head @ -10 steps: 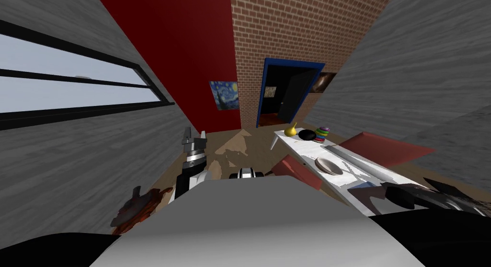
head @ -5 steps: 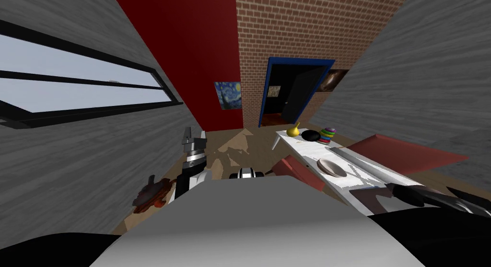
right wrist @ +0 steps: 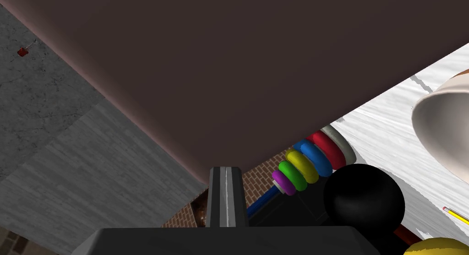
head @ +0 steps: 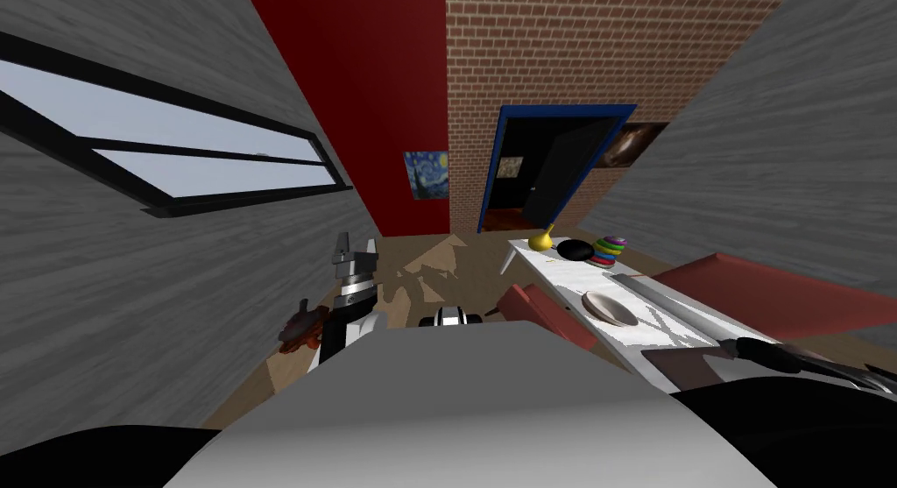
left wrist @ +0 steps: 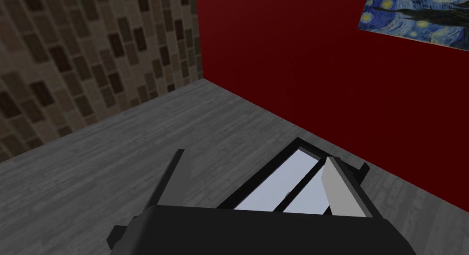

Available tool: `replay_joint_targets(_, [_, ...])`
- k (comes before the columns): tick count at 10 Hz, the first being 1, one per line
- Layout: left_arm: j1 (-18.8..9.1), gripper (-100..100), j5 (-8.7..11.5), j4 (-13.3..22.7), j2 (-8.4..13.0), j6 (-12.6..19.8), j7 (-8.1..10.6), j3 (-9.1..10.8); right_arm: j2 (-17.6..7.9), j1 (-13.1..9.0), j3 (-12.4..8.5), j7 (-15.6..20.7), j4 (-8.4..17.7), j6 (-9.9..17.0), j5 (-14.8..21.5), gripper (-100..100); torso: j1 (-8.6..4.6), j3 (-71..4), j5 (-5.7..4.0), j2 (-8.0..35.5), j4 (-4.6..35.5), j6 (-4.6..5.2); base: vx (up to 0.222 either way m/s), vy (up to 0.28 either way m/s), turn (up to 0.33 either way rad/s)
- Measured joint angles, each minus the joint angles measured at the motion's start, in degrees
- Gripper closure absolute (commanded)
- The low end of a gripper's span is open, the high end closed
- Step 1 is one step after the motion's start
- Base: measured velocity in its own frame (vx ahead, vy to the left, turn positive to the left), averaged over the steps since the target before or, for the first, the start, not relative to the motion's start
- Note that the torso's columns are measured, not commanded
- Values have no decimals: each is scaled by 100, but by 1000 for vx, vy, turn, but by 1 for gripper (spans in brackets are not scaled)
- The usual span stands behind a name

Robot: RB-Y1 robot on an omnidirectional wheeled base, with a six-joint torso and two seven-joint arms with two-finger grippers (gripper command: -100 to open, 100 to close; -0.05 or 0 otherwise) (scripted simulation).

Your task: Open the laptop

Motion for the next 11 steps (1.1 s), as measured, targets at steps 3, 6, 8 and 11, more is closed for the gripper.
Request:
replay_joint_targets(3, [0,0,0,0,0,0,0,0,-381,56,252,-111,265,299,-418,100,-1,7,-1,11,3,1,-76,-11,135])
replay_joint_targets(6, [0,0,0,0,0,0,0,0,-724,230,486,-209,383,639,-878,100,1,11,0,16,5,0,-89,-8,132])
replay_joint_targets(8, [2,0,0,0,0,0,0,1,-917,287,591,-265,453,824,-1159,100,-1,3,-2,-1,2,12,-75,0,104])
replay_joint_targets(11, [0,0,0,0,0,0,0,0,-1422,486,965,-397,760,1212,-1718,100,-5,15,-2,22,7,6,-124,-10,171])
